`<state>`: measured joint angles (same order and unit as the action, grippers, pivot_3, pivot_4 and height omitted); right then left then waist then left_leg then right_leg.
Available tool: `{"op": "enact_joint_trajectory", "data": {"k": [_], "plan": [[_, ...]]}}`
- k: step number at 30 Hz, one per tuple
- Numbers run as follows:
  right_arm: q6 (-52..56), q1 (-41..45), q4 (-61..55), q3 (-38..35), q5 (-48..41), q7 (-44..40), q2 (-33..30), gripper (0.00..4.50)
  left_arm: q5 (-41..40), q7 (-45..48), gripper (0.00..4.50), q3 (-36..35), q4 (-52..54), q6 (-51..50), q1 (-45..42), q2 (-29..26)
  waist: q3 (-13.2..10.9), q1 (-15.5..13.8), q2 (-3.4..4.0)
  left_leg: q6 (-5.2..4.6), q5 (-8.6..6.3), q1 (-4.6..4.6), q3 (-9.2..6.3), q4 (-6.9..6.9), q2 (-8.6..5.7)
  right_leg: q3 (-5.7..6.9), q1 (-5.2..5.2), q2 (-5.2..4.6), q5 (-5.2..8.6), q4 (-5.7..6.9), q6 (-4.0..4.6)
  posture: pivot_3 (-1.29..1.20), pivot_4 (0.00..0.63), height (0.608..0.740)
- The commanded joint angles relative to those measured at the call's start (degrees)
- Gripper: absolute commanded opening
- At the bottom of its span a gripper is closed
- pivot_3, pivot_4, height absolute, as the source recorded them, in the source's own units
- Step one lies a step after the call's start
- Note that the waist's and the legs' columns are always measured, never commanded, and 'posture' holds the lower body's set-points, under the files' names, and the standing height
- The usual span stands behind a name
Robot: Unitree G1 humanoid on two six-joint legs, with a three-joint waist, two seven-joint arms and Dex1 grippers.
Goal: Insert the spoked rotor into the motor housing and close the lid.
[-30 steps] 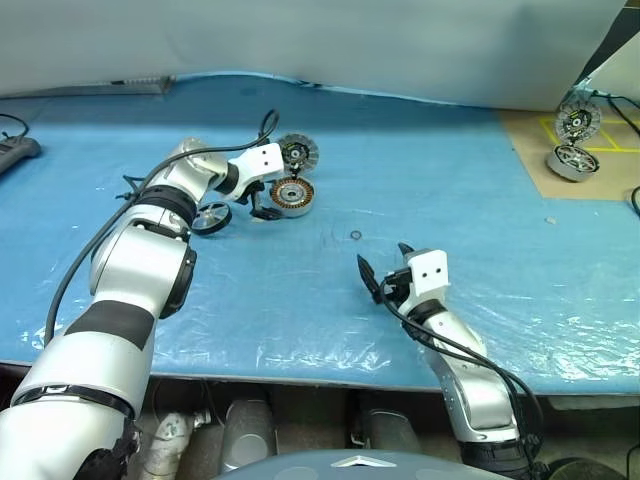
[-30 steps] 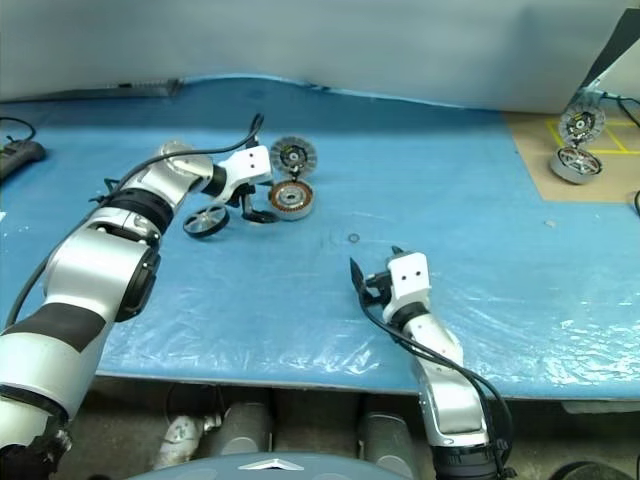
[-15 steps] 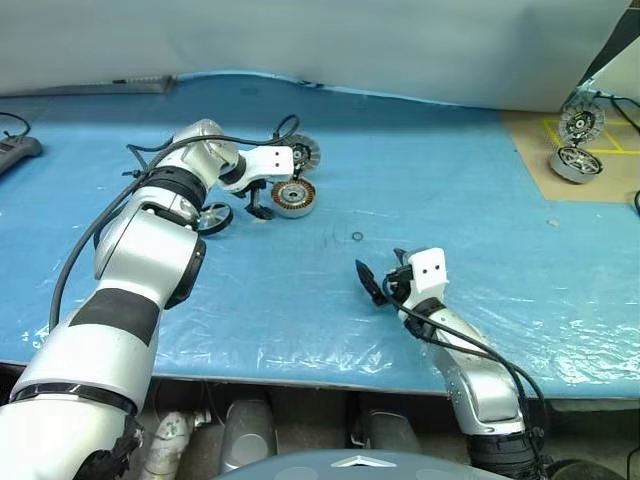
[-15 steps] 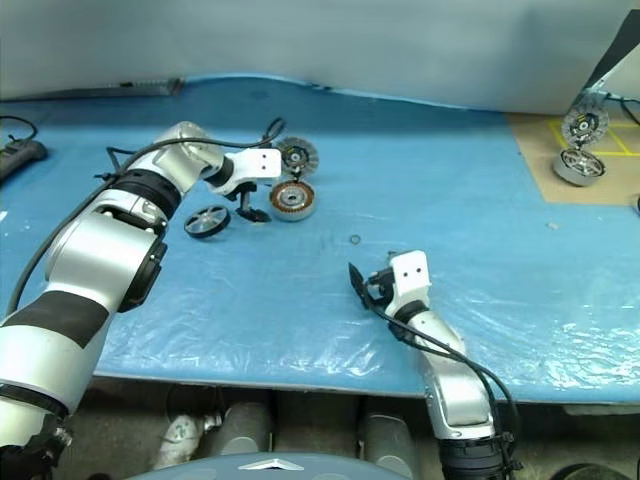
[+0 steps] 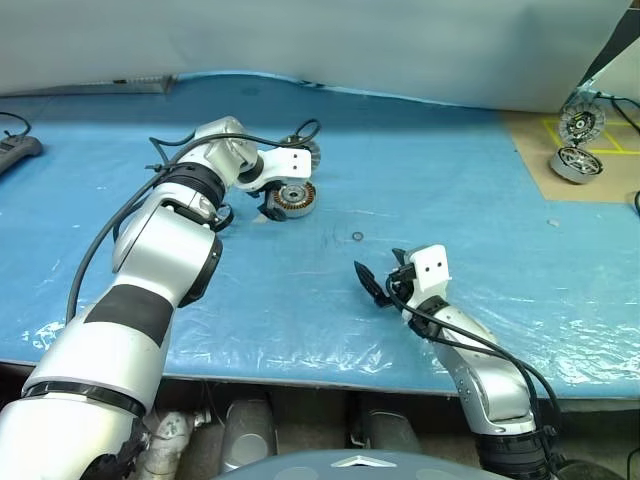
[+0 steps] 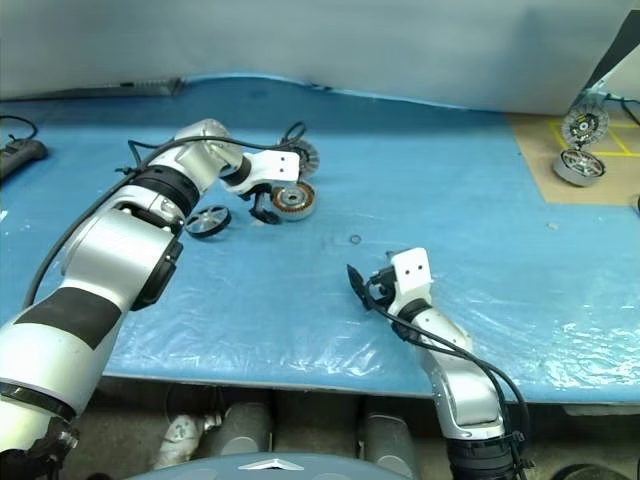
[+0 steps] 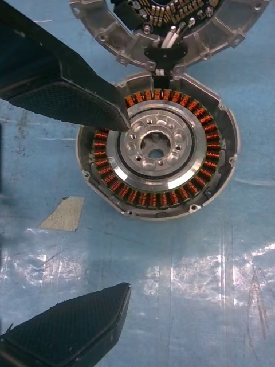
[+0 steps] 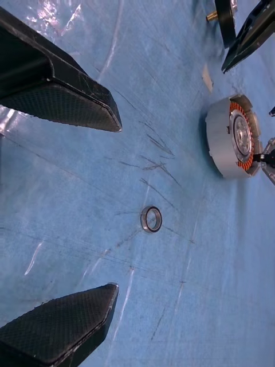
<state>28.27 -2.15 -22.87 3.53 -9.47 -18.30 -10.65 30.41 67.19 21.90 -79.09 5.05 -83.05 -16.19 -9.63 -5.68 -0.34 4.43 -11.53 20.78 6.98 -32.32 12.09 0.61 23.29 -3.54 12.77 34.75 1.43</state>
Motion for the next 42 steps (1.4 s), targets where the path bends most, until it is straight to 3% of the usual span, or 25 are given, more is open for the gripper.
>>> {"op": "enact_joint_trajectory", "data": {"k": [1,30,42], "plan": [[0.44,-0.49,-3.29,-0.29,-1.28,0.3,0.04,4.49,1.02,-1.47,4.5,0.69,0.0,-0.92,-1.71,0.42,-0.01,0.01,0.0,0.0,0.0,0.0,0.0,0.0,0.0,0.0,0.0,0.0,0.0,0.0,0.0,0.0,0.15,0.74],[3.51,-4.21,-7.48,-0.58,-2.45,0.45,-2.94,4.49,4.03,-1.45,4.5,3.21,-0.35,-4.45,-1.77,4.98,-0.08,-0.03,-0.07,-0.01,0.0,-0.01,-0.01,0.01,-0.02,0.0,0.0,-0.02,0.0,-0.01,-0.01,0.0,0.15,0.74],[3.28,-4.44,-6.93,0.07,-2.04,1.78,-2.41,4.49,5.57,-7.43,4.5,4.24,-0.55,-4.49,-1.4,4.77,-0.11,-0.04,-0.08,-0.01,0.0,-0.01,-0.01,0.01,-0.03,0.0,0.0,-0.02,0.0,-0.02,-0.02,0.0,0.15,0.74]]}}
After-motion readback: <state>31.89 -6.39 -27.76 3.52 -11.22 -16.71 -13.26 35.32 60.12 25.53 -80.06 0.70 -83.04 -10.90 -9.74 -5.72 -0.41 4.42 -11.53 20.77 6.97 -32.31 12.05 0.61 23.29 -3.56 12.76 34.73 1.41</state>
